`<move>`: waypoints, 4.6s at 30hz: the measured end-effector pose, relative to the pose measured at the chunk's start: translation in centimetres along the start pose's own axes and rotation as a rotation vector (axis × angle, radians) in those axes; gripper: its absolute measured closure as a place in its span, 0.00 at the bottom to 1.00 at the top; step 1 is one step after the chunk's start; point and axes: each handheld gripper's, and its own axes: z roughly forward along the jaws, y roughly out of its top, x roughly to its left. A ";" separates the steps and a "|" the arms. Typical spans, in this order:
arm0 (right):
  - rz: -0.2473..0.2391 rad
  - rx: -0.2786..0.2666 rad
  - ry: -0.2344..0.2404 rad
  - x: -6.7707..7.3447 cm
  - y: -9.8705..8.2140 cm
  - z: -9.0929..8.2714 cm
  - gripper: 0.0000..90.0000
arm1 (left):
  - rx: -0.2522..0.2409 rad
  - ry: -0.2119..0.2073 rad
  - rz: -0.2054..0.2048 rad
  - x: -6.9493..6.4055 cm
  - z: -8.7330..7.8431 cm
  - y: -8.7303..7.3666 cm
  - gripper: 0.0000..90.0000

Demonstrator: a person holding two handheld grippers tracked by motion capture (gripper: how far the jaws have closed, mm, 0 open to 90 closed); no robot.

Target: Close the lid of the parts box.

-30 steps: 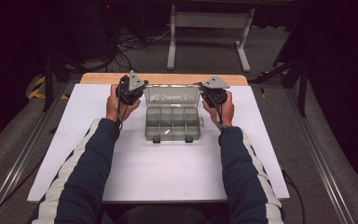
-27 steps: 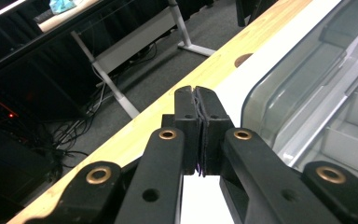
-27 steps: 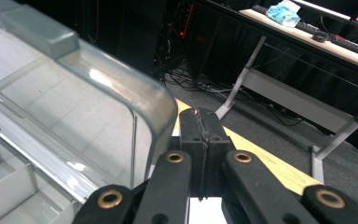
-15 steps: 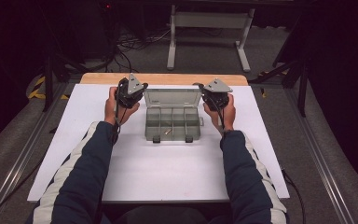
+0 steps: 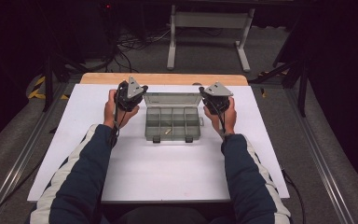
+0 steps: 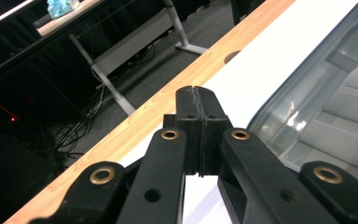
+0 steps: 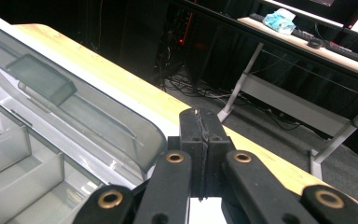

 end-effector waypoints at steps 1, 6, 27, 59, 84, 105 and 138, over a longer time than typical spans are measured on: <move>-0.003 0.000 0.000 0.0 0.0 -0.1 1.00 | -0.001 -0.002 0.005 -0.1 -0.1 0.0 1.00; -0.012 0.002 0.004 0.2 -0.3 -0.5 1.00 | -0.005 -0.005 0.028 -0.6 -0.4 0.1 1.00; -0.024 -0.004 0.024 1.4 -0.9 -2.1 1.00 | -0.012 -0.036 0.056 -1.8 -1.4 -0.5 0.99; -0.061 -0.003 0.194 5.7 -1.9 -5.4 0.99 | -0.077 -0.159 0.068 -5.8 -5.2 -2.8 0.98; -0.109 0.066 0.247 7.0 -4.0 -5.9 0.98 | -0.029 -0.222 0.090 -7.8 -5.1 -5.0 0.98; -0.093 0.109 0.292 7.5 -5.2 -4.9 0.99 | 0.021 -0.258 0.094 -8.5 -3.9 -5.9 0.97; -0.091 0.053 0.323 7.6 -4.7 -5.5 0.95 | -0.028 -0.251 0.105 -8.3 -4.6 -5.5 0.92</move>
